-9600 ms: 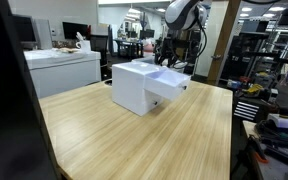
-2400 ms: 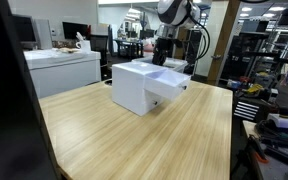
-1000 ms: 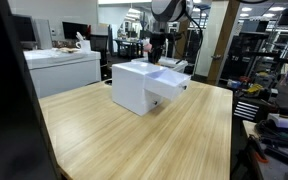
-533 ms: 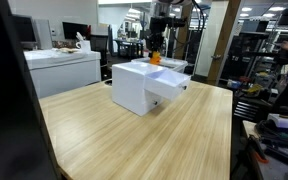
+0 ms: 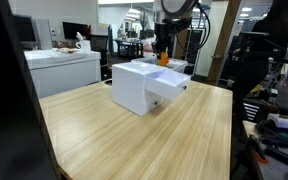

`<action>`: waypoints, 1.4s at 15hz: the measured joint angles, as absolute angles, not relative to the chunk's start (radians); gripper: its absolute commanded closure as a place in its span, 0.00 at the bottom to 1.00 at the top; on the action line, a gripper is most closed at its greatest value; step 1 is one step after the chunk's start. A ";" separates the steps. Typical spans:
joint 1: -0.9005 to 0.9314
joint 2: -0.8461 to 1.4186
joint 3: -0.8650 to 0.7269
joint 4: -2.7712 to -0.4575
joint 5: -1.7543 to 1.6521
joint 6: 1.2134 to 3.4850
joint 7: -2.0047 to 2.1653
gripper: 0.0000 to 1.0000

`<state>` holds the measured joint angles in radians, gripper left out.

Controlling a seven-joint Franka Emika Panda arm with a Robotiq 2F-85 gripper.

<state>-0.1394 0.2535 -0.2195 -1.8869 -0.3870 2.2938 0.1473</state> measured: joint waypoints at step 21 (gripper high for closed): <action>-0.268 0.418 -0.163 -1.951 0.005 2.547 0.000 0.87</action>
<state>-0.2680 0.4180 -0.1626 -1.9509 0.0052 2.5467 0.0003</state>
